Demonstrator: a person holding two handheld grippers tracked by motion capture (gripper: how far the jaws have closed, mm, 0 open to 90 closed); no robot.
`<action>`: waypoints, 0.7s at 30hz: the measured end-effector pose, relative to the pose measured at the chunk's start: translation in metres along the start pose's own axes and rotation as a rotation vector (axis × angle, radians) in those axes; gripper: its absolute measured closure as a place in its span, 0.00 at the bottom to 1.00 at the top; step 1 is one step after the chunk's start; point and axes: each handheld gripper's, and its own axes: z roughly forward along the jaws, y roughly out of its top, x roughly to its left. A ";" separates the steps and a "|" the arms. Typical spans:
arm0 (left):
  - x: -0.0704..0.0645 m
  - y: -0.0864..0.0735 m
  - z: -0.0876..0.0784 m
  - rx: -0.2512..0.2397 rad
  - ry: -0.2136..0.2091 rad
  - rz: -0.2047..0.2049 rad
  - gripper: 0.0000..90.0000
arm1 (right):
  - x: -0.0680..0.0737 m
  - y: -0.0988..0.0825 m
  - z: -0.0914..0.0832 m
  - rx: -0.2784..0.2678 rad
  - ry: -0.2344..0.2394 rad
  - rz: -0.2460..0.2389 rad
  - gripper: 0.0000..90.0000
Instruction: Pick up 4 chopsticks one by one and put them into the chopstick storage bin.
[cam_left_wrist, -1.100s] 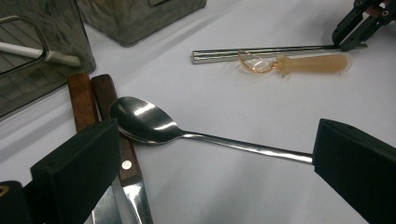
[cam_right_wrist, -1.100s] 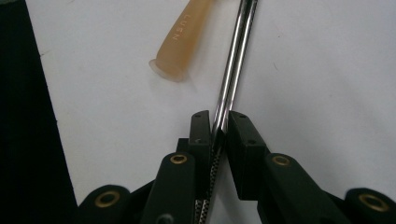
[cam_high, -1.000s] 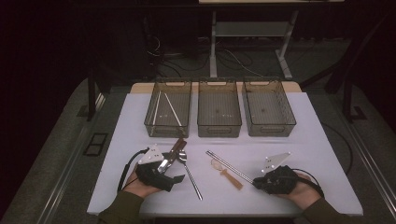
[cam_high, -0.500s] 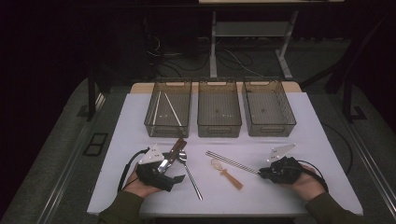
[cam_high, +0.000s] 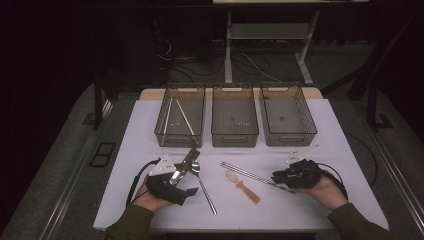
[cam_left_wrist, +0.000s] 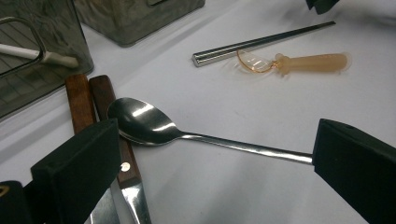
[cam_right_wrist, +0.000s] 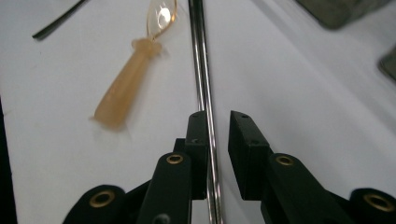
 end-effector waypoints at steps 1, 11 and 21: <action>0.000 0.000 0.000 0.001 0.000 0.000 0.00 | -0.001 0.004 0.003 -0.002 0.006 -0.003 0.86; 0.000 0.000 -0.001 0.001 -0.003 0.005 0.00 | -0.004 0.023 0.036 0.038 0.050 -0.039 0.89; 0.000 0.000 0.000 0.005 -0.002 0.004 0.00 | -0.004 0.020 0.039 0.060 0.042 -0.046 0.92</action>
